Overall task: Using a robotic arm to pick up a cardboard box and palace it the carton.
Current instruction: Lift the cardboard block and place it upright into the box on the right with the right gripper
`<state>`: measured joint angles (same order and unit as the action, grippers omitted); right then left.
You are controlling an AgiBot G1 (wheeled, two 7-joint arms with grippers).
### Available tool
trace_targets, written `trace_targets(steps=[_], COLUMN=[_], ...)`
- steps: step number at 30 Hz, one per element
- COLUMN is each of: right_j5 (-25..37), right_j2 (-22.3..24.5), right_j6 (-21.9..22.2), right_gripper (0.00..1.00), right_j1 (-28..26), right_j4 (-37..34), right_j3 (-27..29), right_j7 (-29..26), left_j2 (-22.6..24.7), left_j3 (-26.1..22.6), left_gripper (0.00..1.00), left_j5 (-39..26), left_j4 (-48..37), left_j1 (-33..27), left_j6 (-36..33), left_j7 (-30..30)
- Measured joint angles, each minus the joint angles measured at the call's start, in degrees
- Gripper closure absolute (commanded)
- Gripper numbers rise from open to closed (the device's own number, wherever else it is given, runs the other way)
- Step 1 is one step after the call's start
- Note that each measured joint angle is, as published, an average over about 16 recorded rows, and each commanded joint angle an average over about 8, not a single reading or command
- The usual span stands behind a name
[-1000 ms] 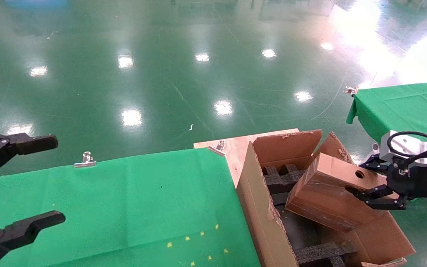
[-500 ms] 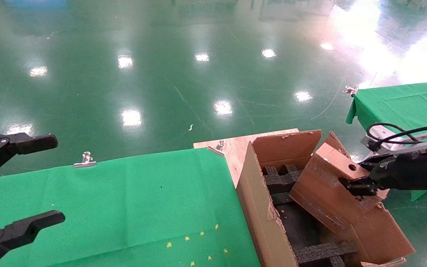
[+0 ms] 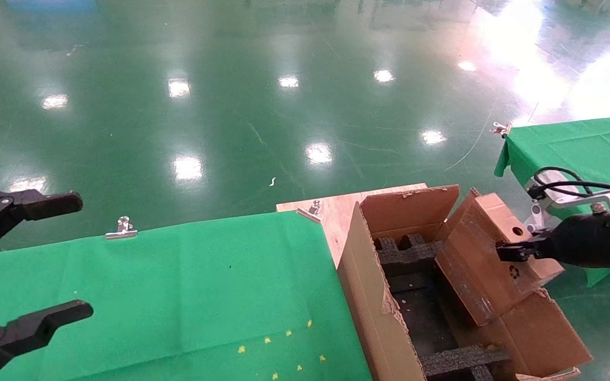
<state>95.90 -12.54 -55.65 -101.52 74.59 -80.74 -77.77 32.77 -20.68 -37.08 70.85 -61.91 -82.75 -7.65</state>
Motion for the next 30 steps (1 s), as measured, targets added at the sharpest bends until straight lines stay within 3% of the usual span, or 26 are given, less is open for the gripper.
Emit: trace_targets(steps=[6, 11, 30], right_j5=[4.6, 6.8, 13.0], right_j2=[-0.2, -0.7, -2.8], right_j6=[-0.3, -0.1, 3.6], right_gripper=[1.0, 1.0, 1.0], right_j1=[0.4, 1.0, 4.7], right_j4=[2.0, 2.6, 3.0], right_j3=[-0.8, -1.3, -3.7], right_j7=[-9.4, -14.0, -21.6], left_j2=[0.0, 0.0, 0.0], left_j3=[0.0, 0.0, 0.0], left_gripper=[0.0, 0.0, 0.0], left_j5=[0.0, 0.0, 0.0], left_j4=[0.0, 0.0, 0.0], left_j1=[0.0, 0.0, 0.0], left_j6=[0.0, 0.0, 0.0], left_j7=[0.0, 0.0, 0.0])
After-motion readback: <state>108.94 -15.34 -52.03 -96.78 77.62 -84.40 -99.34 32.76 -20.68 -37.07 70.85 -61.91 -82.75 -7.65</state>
